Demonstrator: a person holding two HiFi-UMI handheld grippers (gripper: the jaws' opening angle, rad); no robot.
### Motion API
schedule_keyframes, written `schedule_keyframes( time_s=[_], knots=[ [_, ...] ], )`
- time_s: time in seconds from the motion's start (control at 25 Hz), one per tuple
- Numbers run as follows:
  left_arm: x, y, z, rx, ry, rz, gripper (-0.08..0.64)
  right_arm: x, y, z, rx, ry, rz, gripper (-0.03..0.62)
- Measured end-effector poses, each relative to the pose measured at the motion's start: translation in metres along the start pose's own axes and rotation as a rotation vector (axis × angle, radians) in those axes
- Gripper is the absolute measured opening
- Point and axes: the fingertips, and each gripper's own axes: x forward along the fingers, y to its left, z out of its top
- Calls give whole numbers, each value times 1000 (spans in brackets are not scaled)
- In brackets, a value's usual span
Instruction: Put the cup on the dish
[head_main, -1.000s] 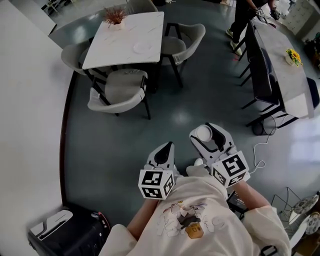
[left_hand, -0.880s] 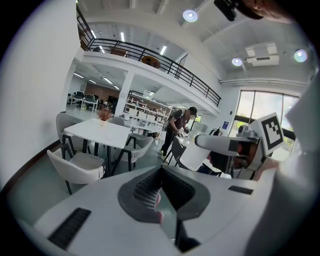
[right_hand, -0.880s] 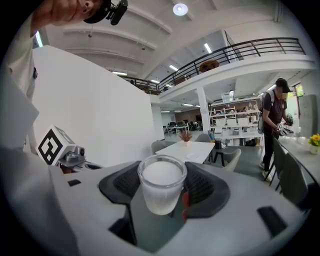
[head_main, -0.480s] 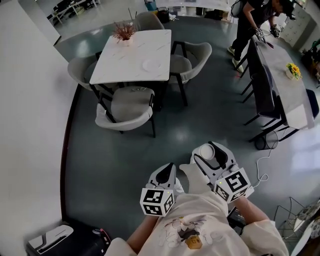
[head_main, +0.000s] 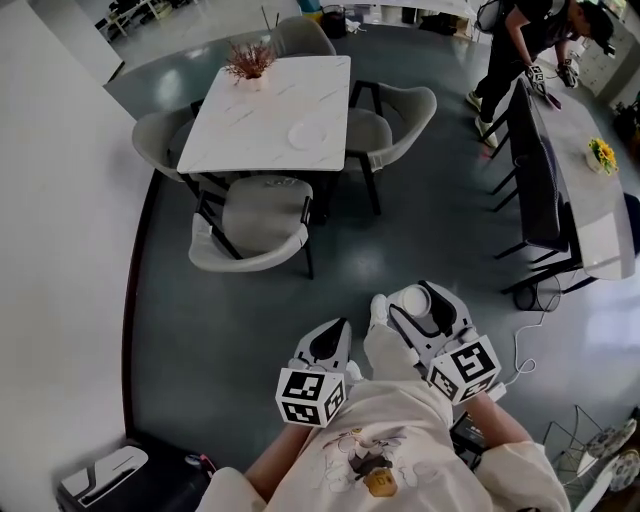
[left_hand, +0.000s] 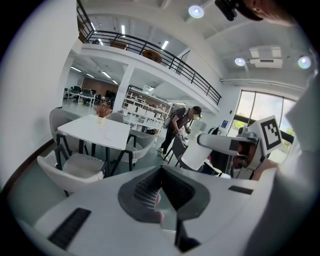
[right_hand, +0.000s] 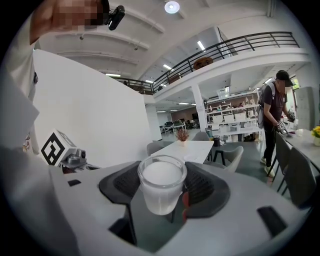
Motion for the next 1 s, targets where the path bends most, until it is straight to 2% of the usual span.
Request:
schedule_keyframes(
  time_s=[0.28, 0.4, 0.6, 0.72, 0.84, 1.0],
  knots=[
    [60, 2, 67, 46, -31, 9, 5, 41, -55, 31, -14, -3, 15, 273],
    [84, 3, 87, 42, -50, 27, 4, 53, -80, 45, -25, -7, 39, 273],
    [127, 15, 110, 12, -63, 61, 3, 76, -121, 56, -32, -4, 58, 273],
    [150, 15, 126, 28, -71, 65, 3, 86, -140, 61, -26, -8, 71, 273],
    [169, 10, 130, 40, -63, 62, 3, 89, -154, 67, -43, -18, 84, 273],
    [182, 8, 127, 15, -47, 73, 4, 101, -171, 71, -18, -24, 77, 273]
  ],
)
